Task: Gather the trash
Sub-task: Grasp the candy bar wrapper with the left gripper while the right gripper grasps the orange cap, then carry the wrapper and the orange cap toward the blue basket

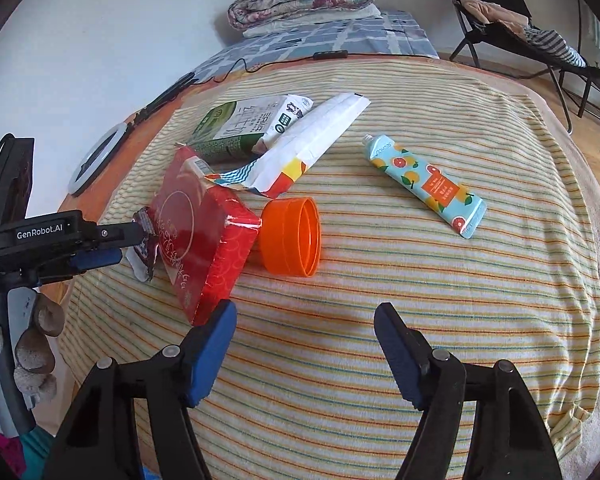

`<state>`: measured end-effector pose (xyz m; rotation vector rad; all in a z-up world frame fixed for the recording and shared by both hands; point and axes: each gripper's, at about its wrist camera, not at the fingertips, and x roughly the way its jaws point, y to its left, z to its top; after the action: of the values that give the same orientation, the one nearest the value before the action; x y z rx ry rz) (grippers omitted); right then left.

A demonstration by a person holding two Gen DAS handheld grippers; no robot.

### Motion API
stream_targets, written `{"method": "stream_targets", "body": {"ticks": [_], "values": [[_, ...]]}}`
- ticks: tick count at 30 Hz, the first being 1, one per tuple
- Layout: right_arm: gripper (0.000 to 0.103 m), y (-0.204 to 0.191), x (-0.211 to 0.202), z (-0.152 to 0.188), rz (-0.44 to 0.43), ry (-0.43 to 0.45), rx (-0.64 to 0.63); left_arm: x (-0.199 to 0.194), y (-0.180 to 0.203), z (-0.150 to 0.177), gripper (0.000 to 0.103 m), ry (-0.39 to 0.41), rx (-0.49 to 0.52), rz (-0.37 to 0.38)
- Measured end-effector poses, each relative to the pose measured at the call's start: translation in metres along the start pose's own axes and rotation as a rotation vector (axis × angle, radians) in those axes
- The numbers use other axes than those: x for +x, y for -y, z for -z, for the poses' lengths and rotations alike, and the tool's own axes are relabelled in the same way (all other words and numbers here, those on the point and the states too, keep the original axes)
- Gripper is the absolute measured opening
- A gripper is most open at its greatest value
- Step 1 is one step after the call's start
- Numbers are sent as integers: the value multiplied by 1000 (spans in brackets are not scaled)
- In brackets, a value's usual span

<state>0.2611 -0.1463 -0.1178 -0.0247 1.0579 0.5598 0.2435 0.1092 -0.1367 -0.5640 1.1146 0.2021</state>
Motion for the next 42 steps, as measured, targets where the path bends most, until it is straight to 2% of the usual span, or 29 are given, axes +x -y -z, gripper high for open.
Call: {"method": "stream_targets", "body": {"ticks": [6, 8, 10, 12, 15, 18, 19, 23, 31, 34, 42], "values": [[71, -3, 12, -16, 35, 10, -25, 4, 1, -3, 66, 20, 21, -17], [71, 0, 14, -20, 40, 11, -15, 6, 2, -4, 52, 25, 39, -39], [70, 4, 15, -23, 38, 16, -6, 5, 1, -4, 45, 32, 52, -42], [67, 6, 15, -26, 39, 22, -9, 6, 0, -4, 32, 34, 67, -55], [62, 6, 17, -30, 39, 28, -14, 5, -3, -3, 25, 41, 78, -50], [48, 3, 21, -33, 40, 25, -27, 0, -6, -2, 14, 48, 77, -42], [35, 2, 22, -33, 34, 22, -30, -1, -7, -1, 10, 51, 81, -42], [22, -2, 21, -31, 25, 29, -39, -6, -6, 1, 6, 63, 94, -43], [22, -9, 7, -20, 55, 51, -79, -23, -9, 10, 5, 94, 106, -29], [21, -8, -1, -16, 54, 59, -78, -30, -9, 16, 5, 108, 124, -37], [20, -1, -26, 5, 50, 71, -57, -50, -9, 38, 5, 111, 127, 0]]}}
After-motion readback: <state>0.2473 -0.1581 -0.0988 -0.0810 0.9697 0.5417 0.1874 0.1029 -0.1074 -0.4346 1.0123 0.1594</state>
